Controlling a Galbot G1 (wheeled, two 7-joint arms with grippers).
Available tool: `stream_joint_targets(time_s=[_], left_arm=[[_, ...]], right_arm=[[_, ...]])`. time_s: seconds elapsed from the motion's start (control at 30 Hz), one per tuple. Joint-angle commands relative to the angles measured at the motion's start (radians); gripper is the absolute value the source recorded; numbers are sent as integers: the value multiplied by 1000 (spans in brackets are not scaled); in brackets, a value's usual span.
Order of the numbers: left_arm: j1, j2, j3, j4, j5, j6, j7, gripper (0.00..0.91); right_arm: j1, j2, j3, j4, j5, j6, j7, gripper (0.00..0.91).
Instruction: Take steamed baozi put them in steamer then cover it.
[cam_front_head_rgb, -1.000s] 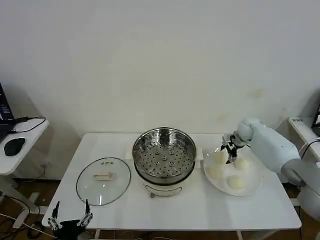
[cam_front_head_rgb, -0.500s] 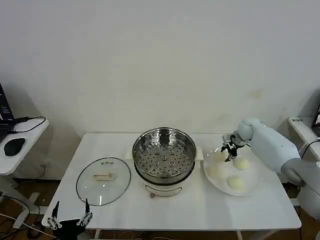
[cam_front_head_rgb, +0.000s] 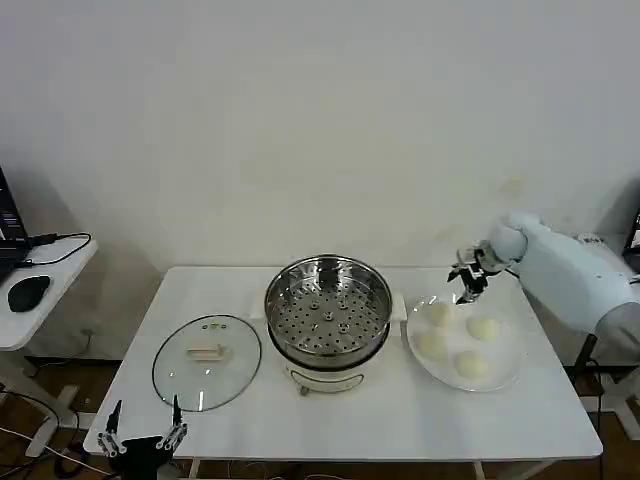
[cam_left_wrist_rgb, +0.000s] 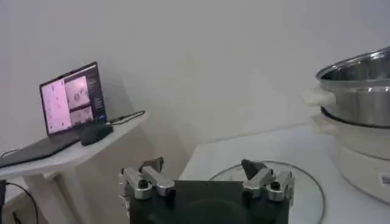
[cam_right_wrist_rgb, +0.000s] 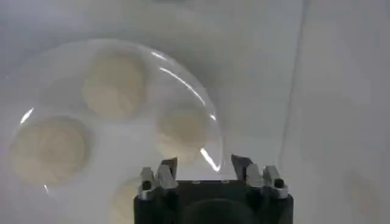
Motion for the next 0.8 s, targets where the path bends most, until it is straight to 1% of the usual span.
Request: stream_joint_targets(time_s=[0.03, 0.13, 0.4, 0.8], left_arm=[[1, -1, 2, -4, 1, 4, 0, 907], [-1, 1, 0, -6, 0, 7, 0, 907], [-6, -1, -5, 2, -7, 8, 1, 907], [-6, -2, -14, 1, -19, 8, 1, 907]], right_arm=[[-30, -55, -11, 89, 20, -24, 13, 907], [-47, -42, -9, 59, 4, -21, 10, 907], [-71, 32, 3, -38, -21, -16, 4, 907], [-89, 110, 16, -136, -68, 1, 1, 907]])
